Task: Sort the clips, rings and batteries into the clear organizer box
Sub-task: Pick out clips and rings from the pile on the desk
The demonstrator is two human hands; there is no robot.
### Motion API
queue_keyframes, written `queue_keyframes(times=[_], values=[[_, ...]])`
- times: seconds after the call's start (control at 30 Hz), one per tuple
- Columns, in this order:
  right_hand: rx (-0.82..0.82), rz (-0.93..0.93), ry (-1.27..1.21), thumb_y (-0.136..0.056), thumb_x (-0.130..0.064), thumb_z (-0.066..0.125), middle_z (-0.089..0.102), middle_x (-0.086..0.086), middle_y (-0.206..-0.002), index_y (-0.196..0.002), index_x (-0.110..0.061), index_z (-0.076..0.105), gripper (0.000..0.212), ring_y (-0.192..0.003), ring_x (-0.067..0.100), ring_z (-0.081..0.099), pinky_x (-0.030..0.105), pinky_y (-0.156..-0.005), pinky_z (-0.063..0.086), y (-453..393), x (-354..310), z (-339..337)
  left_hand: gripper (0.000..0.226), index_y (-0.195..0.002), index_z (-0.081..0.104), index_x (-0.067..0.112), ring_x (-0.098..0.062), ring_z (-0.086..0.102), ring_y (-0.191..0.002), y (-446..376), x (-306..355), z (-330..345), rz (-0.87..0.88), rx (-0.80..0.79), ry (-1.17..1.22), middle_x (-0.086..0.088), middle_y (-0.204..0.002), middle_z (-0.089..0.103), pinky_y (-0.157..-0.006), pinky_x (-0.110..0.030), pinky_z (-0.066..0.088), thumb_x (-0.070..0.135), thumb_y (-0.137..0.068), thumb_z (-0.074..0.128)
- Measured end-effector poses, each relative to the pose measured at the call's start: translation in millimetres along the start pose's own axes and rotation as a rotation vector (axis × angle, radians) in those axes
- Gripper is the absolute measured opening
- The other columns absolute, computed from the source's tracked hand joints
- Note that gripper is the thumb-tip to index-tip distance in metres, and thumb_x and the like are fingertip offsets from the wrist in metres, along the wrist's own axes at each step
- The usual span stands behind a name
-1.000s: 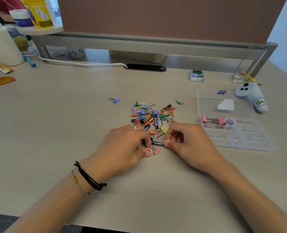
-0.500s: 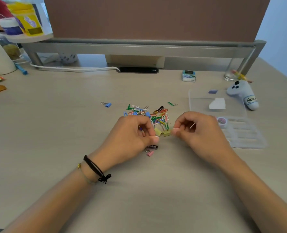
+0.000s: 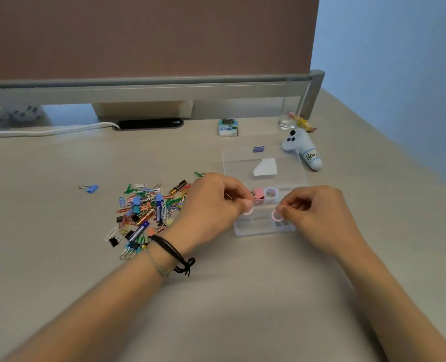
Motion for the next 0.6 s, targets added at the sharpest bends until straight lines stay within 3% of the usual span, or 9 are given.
queue_keyframes(times=[0.2,0.33,0.5,0.6], values=[[0.03,-0.002,0.134,-0.07,-0.018,0.075,0.067,-0.009,-0.062,-0.064,-0.027,0.076,0.011,-0.059,0.009,0.058,0.03,-0.059,0.049,-1,15,-3,0.014,-0.082,0.082,0.024,0.001,0.068,-0.071,-8,11,35,-0.012,-0.073,-0.024,0.012,-0.076,0.076,-0.066,-0.009,0.048,0.011,-0.078,0.078],[0.132,0.004,0.066,-0.077,-0.017,0.07,0.069,-0.008,-0.066,-0.07,-0.023,0.076,0.011,-0.063,0.011,0.061,0.034,-0.066,0.052,-4,20,-16,0.017,-0.078,0.081,0.026,0.015,0.06,-0.062,-11,16,49,-0.014,-0.121,-0.009,0.02,-0.071,0.066,-0.062,-0.001,0.038,0.009,-0.077,0.078],[0.187,0.031,0.01,-0.082,-0.021,0.069,0.068,-0.008,-0.063,-0.074,-0.025,0.075,0.011,-0.062,0.01,0.059,0.034,-0.065,0.052,-6,27,-23,0.014,-0.079,0.08,0.027,-0.002,0.067,-0.071,-17,22,60,0.009,-0.098,-0.07,0.013,-0.069,0.073,-0.069,-0.018,0.051,0.013,-0.078,0.077],[0.187,0.024,0.008,-0.082,-0.02,0.069,0.067,-0.008,-0.063,-0.075,-0.025,0.075,0.011,-0.062,0.01,0.059,0.033,-0.065,0.052,-6,27,-21,0.012,-0.078,0.077,0.023,-0.002,0.069,-0.065,-19,23,67,0.0,-0.127,-0.067,0.011,-0.066,0.074,-0.07,-0.021,0.055,0.011,-0.075,0.077]])
Point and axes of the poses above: each hand's wrist, its own y-axis away from the middle knuckle, its own z-axis out of the palm, x = y × z, the point moved 9 cm from there along -y, towards the middle knuckle
